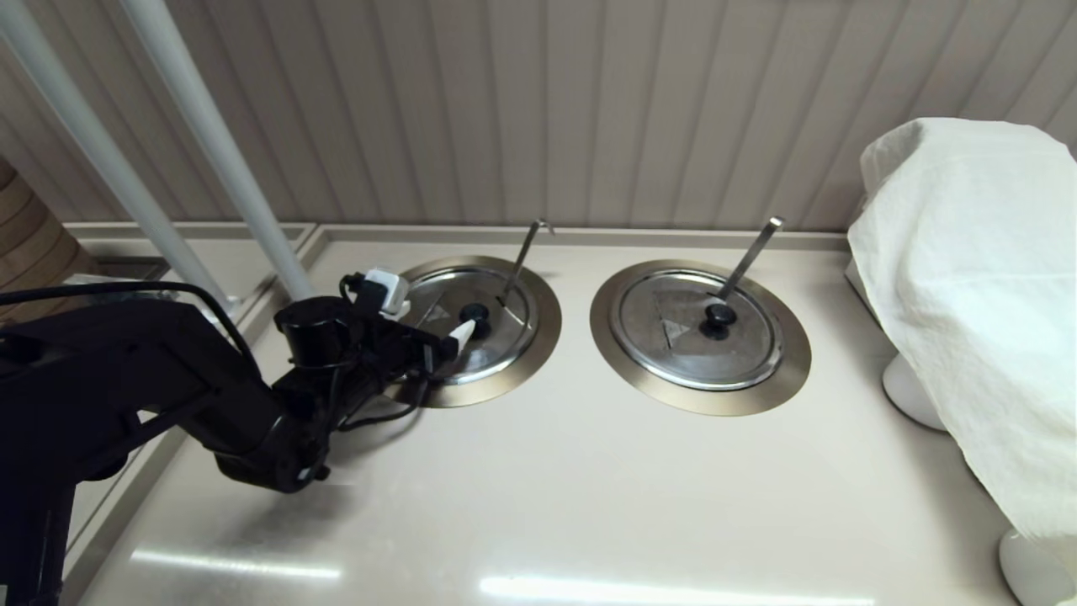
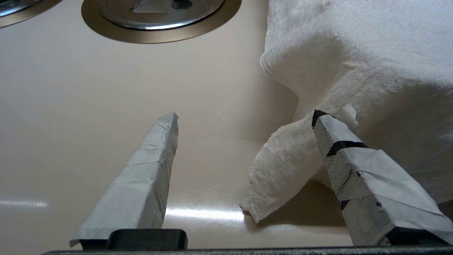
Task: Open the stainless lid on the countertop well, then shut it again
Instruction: Open the lid
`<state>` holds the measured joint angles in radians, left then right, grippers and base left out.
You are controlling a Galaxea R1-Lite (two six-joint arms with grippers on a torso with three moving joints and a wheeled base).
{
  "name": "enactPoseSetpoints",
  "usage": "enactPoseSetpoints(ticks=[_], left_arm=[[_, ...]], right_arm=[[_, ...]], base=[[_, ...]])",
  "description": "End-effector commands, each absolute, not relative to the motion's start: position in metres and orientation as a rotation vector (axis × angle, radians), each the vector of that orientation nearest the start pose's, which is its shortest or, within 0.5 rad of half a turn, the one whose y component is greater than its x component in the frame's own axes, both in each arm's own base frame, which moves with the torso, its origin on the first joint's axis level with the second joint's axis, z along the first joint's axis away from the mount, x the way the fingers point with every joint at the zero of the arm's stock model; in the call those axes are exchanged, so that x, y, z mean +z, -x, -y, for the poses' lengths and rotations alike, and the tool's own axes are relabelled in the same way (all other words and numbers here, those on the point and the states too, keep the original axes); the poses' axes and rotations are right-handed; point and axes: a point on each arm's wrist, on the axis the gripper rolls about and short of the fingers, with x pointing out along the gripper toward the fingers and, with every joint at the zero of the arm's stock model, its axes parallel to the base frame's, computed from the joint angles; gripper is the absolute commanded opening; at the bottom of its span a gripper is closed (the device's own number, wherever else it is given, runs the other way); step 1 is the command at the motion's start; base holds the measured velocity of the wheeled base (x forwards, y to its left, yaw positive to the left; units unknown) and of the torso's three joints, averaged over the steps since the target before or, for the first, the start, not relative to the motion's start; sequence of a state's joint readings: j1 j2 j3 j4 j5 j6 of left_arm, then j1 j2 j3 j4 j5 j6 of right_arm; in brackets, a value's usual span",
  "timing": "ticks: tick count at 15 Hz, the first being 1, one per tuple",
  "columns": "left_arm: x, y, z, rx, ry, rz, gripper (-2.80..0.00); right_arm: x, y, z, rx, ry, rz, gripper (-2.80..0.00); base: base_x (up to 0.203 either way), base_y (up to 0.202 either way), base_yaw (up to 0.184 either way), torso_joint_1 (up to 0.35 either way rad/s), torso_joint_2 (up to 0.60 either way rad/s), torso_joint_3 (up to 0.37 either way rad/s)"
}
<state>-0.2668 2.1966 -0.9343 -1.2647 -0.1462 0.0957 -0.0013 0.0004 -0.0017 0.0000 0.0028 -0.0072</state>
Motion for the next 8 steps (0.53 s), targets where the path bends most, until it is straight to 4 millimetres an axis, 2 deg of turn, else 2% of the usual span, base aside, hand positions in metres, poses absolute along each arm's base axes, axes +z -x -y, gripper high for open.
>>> enactPoseSetpoints(ticks=[1,5,8], left_arm=[[0.093,-0.390,0.113,-0.422,-0.093,0.013,0.00],[0.079,-0.403,0.120,-0.415,-0.094,0.022,0.00],[0.077,-0.409,0.128,-0.386,-0.090,0.060,0.00]], right_arm=[[0.076,0.023,0.000,0.003,0.008,0.002,0.00],[0.076,0.023,0.000,0.003,0.008,0.002,0.00],[0.076,0.023,0.000,0.003,0.008,0.002,0.00]], base=[[0.000,0.000,0.000,0.000,0.00,0.000],[0.000,0.000,0.000,0.000,0.00,0.000],[0.000,0.000,0.000,0.000,0.00,0.000]])
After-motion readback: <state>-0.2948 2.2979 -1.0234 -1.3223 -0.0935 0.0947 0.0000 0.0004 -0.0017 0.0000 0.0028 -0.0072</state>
